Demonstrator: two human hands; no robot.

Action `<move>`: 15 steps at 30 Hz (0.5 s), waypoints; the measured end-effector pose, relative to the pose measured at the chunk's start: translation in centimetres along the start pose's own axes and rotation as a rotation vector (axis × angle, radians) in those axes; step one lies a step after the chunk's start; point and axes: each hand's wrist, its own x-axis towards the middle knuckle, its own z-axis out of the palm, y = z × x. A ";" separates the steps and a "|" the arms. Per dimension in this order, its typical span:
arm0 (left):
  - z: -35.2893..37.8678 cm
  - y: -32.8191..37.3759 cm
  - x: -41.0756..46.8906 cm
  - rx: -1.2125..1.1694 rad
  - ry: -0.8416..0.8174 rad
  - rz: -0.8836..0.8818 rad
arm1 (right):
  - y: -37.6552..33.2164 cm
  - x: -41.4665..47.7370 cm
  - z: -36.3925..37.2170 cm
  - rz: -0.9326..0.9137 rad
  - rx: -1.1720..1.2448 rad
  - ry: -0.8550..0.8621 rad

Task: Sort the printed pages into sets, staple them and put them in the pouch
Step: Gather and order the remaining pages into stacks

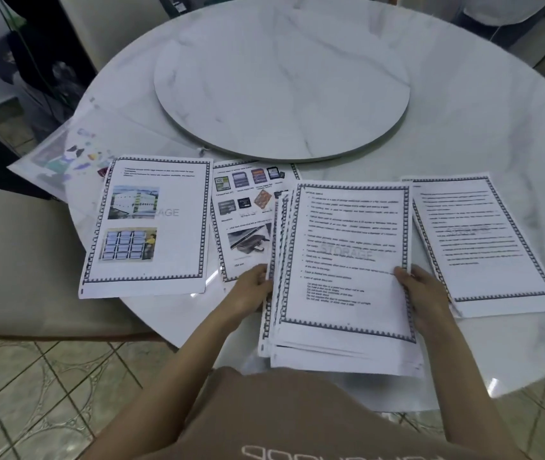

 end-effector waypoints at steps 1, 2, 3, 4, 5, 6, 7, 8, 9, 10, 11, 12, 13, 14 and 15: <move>0.3 0.1 -0.2 0.018 -0.013 0.013 | 0.3 -0.2 0.1 0.007 0.009 -0.005; 0.6 0.1 -0.3 0.036 -0.019 0.027 | 0.5 -0.2 0.0 0.016 0.017 -0.003; 0.8 0.0 -0.3 0.052 -0.021 0.041 | 0.6 -0.3 -0.2 0.025 0.022 0.003; 0.9 -0.1 -0.4 0.063 -0.027 0.054 | 0.6 -0.2 -0.5 0.031 0.033 0.011; 1.0 -0.2 -0.5 0.075 -0.037 0.063 | 0.6 -0.1 -0.9 0.037 0.049 0.021; 1.1 -0.2 -0.6 0.090 -0.047 0.070 | 0.5 0.0 -1.3 0.041 0.065 0.036; 1.2 -0.3 -0.6 0.107 -0.049 0.065 | 0.5 0.1 -1.8 0.044 0.072 0.056; 1.3 -0.3 -0.7 0.123 -0.047 0.052 | 0.4 0.3 -2.3 0.042 0.078 0.075; 1.3 -0.3 -0.6 0.135 -0.042 0.037 | 0.2 0.4 -2.8 0.038 0.087 0.092; 1.3 -0.4 -0.6 0.146 -0.038 0.026 | 0.0 0.4 -3.2 0.033 0.094 0.105; 1.3 -0.4 -0.6 0.153 -0.036 0.022 | -0.2 0.3 -3.5 0.029 0.100 0.125; 1.3 -0.4 -0.5 0.153 -0.036 0.023 | -0.5 0.3 -3.8 0.022 0.107 0.147; 1.3 -0.3 -0.5 0.147 -0.037 0.024 | -0.6 0.3 -4.2 0.013 0.116 0.167; 1.3 -0.2 -0.6 0.147 -0.037 0.032 | -0.8 0.3 -4.4 0.004 0.133 0.180; 1.3 0.0 -0.7 0.148 -0.038 0.042 | -0.9 0.5 -4.7 0.001 0.150 0.191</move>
